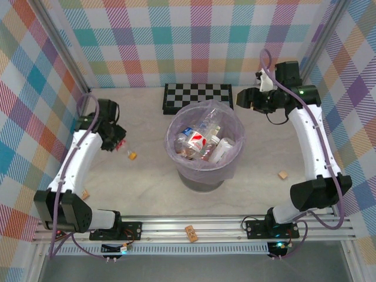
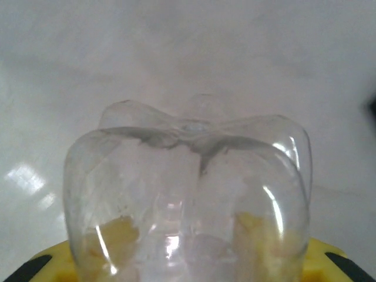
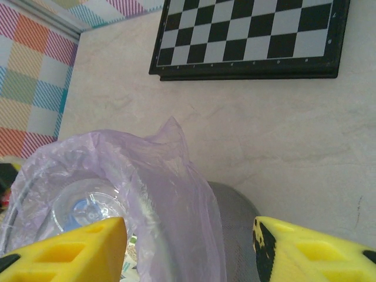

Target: Put the plastic bottles in the bin

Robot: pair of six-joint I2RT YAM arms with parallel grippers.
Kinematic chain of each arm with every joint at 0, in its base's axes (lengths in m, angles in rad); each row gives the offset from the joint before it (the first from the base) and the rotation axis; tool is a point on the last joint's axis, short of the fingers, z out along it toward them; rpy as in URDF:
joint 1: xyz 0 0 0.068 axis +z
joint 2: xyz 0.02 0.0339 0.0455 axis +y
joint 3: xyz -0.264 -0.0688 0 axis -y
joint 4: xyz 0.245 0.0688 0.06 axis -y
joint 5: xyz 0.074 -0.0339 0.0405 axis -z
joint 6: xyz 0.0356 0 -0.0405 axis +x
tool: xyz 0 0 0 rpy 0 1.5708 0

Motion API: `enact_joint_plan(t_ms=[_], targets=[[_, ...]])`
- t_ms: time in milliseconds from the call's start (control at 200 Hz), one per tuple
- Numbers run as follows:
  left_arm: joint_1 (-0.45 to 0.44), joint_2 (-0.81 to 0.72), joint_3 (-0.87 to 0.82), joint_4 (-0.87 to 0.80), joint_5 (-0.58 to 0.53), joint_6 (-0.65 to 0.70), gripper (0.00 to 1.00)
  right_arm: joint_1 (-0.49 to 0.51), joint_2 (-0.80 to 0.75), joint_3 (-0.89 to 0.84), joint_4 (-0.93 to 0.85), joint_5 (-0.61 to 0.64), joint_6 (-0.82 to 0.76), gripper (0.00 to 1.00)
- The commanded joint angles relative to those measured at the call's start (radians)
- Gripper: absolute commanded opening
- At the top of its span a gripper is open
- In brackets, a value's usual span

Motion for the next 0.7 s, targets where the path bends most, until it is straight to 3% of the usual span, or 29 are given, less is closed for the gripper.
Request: enact_joint_plan(t_ms=[0, 130, 200, 305, 395, 520, 695], targets=[[-0.012, -0.058, 0.151, -0.076, 0.106, 0.326, 0.29, -0.010, -0.029, -0.012, -0.011, -0.007, 0.013, 0.59], [-0.039, -0.015, 0.378, -0.158, 0.340, 0.484, 0.22, -0.010, -0.030, -0.013, -0.009, -0.018, 0.016, 0.59], [-0.109, 0.019, 0.503, -0.203, 0.381, 0.565, 0.17, -0.009, -0.032, -0.020, -0.003, -0.028, 0.021, 0.59], [-0.197, 0.068, 0.658, -0.246, 0.465, 0.671, 0.00, -0.010, -0.041, -0.032, 0.002, -0.036, 0.027, 0.60], [-0.254, 0.101, 0.742, -0.246, 0.565, 0.736, 0.00, -0.009, -0.051, -0.040, 0.000, -0.040, 0.029, 0.60], [-0.337, 0.190, 0.851, -0.289, 0.552, 0.790, 0.00, -0.010, -0.066, -0.048, -0.012, -0.038, 0.025, 0.60], [-0.485, 0.369, 1.018, -0.407, 0.417, 0.861, 0.00, -0.009, -0.086, -0.058, -0.019, -0.031, 0.023, 0.60]])
